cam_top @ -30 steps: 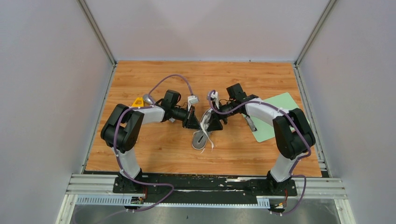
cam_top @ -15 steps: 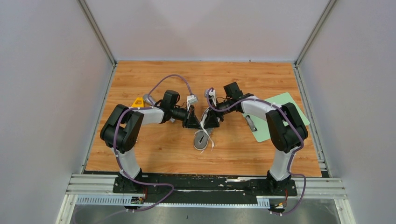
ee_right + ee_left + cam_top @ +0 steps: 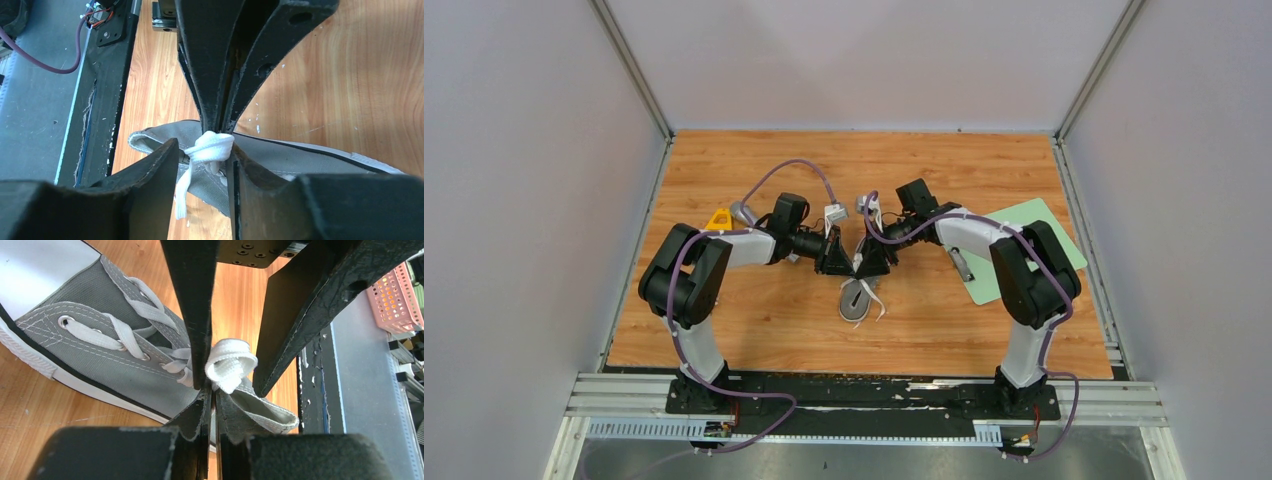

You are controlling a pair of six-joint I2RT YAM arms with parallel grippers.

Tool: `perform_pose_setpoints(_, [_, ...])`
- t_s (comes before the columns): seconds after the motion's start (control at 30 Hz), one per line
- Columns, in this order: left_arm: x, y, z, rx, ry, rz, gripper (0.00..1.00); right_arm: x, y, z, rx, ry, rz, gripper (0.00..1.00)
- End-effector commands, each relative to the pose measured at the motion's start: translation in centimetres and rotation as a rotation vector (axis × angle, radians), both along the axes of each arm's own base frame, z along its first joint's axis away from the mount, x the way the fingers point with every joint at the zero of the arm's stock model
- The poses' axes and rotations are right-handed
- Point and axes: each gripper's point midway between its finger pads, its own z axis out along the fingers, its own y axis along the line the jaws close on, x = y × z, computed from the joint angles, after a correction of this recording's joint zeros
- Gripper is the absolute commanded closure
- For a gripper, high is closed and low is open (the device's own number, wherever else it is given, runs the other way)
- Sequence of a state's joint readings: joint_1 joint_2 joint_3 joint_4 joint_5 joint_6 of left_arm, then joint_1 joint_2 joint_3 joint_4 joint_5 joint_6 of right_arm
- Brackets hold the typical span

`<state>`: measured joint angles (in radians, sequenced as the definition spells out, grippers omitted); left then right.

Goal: Tie the shoes
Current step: Cross the shoelace with the shoelace.

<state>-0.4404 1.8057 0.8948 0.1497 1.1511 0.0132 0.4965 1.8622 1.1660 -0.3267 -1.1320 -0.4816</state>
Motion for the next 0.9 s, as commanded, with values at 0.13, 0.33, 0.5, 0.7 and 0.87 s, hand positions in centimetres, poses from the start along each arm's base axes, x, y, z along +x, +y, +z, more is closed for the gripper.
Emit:
perform_pose_setpoints(0.13, [0.8, 0.6, 1.6, -0.012, -0.058, 0.02, 0.9, -1.1, 0.1, 1.2, 0.043, 0.0, 0.049, 0.69])
perform_pose_setpoints(0.33, [0.6, 0.9, 1.8, -0.006, -0.066, 0.009, 0.9, -0.3, 0.0, 0.8, -0.001, -0.012, 0.012, 0.75])
perform_pose_setpoints(0.5, [0.8, 0.8, 1.9, 0.003, -0.063, 0.013, 0.89, 0.3, 0.3, 1.1, -0.003, -0.011, 0.004, 0.75])
perform_pose_setpoints(0.7, [1.2, 0.9, 1.6, 0.03, -0.053, 0.031, 0.89, -0.6, 0.6, 1.3, -0.001, 0.036, 0.02, 0.65])
perform_pose_setpoints(0.87, [1.2, 0.8, 1.9, 0.024, -0.034, 0.038, 0.9, -1.5, 1.2, 0.6, -0.033, 0.045, 0.028, 0.64])
